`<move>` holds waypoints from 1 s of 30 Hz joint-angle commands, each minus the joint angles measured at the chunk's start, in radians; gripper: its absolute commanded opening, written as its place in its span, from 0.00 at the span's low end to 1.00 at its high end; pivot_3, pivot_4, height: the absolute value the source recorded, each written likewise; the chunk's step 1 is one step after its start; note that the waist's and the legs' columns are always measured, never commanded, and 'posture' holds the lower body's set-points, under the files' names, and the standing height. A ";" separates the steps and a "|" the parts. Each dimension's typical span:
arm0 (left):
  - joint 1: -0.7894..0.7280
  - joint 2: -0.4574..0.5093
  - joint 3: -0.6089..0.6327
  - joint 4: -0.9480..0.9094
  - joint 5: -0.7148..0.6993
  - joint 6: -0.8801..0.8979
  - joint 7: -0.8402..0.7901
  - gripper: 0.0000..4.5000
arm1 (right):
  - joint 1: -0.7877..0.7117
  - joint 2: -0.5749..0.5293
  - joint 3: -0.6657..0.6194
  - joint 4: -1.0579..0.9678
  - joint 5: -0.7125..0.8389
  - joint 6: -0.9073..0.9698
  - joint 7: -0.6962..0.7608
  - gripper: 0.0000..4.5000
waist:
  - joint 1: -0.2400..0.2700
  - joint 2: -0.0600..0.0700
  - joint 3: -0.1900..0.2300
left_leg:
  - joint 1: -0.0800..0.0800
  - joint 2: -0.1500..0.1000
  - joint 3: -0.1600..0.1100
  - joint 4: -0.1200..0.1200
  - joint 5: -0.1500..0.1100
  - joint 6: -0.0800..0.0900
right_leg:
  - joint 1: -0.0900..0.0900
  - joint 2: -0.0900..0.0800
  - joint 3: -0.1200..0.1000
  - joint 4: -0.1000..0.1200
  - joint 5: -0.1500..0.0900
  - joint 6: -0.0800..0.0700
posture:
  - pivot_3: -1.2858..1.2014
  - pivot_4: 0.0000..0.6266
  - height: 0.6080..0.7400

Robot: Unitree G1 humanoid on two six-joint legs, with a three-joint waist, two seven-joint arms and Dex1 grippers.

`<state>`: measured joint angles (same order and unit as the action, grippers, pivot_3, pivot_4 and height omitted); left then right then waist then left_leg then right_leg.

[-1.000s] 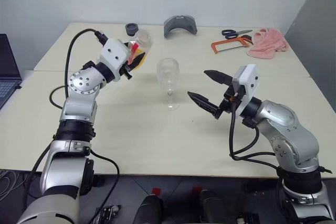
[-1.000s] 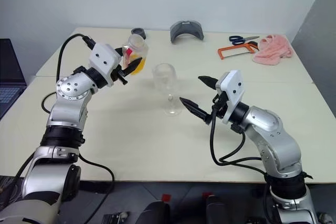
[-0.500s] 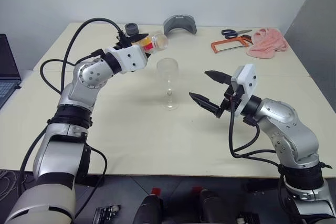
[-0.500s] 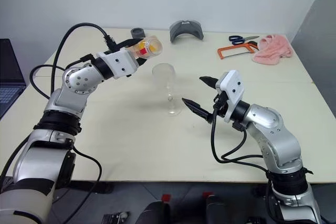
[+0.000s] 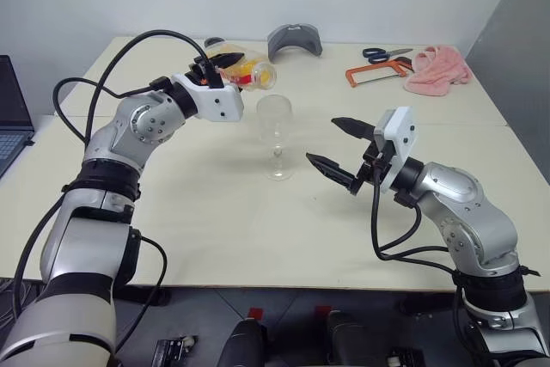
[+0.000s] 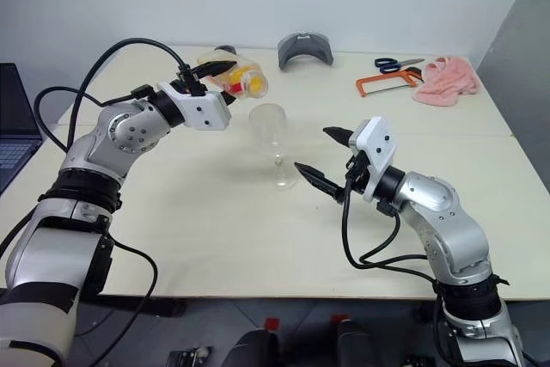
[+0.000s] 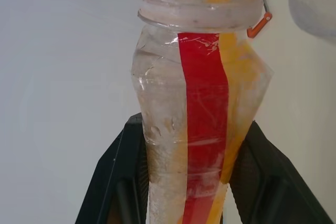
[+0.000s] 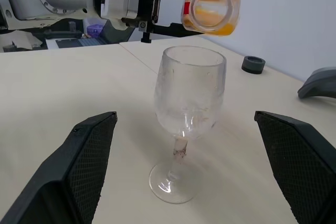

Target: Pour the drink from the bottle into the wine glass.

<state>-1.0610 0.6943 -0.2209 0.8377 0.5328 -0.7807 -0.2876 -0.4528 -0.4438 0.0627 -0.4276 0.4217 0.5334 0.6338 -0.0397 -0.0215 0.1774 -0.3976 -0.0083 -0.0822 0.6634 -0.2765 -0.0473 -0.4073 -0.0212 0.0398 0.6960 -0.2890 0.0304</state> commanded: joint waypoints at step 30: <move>-0.116 0.079 -0.080 0.069 0.174 -0.060 0.245 0.37 | -0.016 -0.022 -0.007 -0.045 0.045 0.008 0.026 1.00 | 0.000 0.000 0.000 | 0.000 0.000 0.001 0.000 0.000 0.000 | 0.000 0.000 0.000 0.000 0.000 0.000 | 0.52 0.24 1.00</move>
<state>-1.1336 0.7509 -0.3124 0.9167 0.7115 -0.8362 -0.0741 -0.4528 -0.4585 0.0627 -0.4302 0.4526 0.5445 0.6530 -0.0396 -0.0215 0.1774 -0.3979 -0.0085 -0.0810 0.6635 -0.2765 -0.0474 -0.4075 -0.0213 0.0398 0.6964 -0.2890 0.0304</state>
